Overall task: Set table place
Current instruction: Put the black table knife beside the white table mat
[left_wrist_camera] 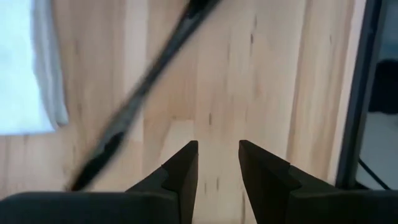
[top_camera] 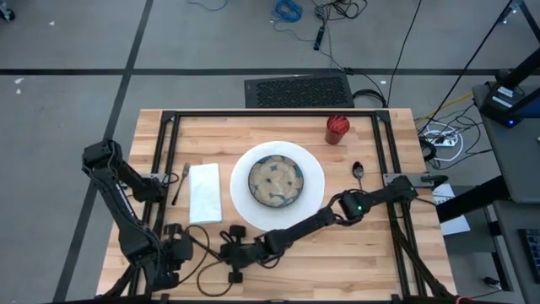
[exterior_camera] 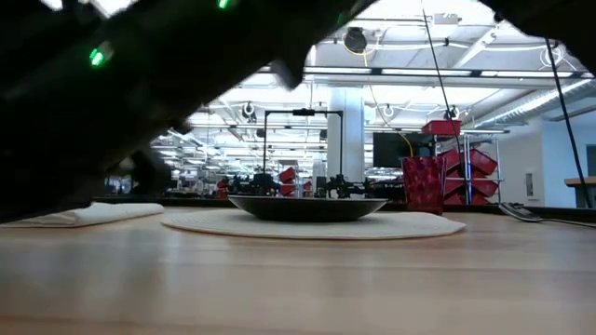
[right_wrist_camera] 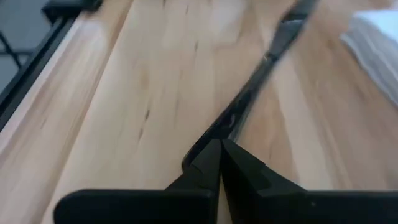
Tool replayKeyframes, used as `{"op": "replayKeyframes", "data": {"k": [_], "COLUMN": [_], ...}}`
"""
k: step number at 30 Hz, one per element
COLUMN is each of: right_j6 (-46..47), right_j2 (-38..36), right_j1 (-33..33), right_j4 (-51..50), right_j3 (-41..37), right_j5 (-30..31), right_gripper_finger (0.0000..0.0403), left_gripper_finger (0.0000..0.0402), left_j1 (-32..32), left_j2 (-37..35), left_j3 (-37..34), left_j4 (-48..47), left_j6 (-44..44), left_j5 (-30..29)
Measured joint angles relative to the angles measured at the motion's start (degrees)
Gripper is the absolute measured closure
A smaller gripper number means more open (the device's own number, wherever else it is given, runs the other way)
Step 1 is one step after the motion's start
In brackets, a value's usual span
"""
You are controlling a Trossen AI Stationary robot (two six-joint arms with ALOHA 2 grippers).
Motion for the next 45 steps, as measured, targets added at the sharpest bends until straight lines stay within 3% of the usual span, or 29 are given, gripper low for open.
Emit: {"op": "replayKeyframes", "data": {"k": [7,12,20,27,36,41,45], "right_j6": [3.2,6.3,10.7,16.1,19.0,20.8,25.9], "right_j2": [-5.0,-8.4,-13.0,-14.1,-15.3,-21.0,-21.1], "right_j1": [3.7,6.8,12.2,15.6,17.7,19.7,18.8], "right_j4": [-17.8,-29.7,-30.8,-31.0,-32.0,-40.4,-48.6], "right_j3": [-0.1,-0.4,-0.3,-0.3,-0.4,-0.1,-0.4], "right_j5": [-0.2,4.7,13.4,19.8,26.0,33.1,32.2], "right_gripper_finger": [0.0403,0.0403,0.0403,0.0403,0.0403,0.0403,0.0403], "left_gripper_finger": [0.0299,0.0299,0.0299,0.0299,0.0299,0.0299,0.0299], "left_j1": [0.0,0.0,0.0,-1.6,-3.2,-4.5,-5.2], "left_j2": [0.0,0.2,2.4,7.1,14.8,15.9,16.0], "left_j3": [-0.5,-4.4,-11.7,-14.5,-14.1,-14.2,-14.4], "left_j4": [0.5,4.9,15.6,27.1,29.3,30.5,30.6], "left_j6": [-0.1,-0.1,0.0,3.3,-0.1,-1.7,-3.0], "left_j5": [-8.5,-10.8,-18.1,-17.3,-20.9,-23.7,-24.5]}}
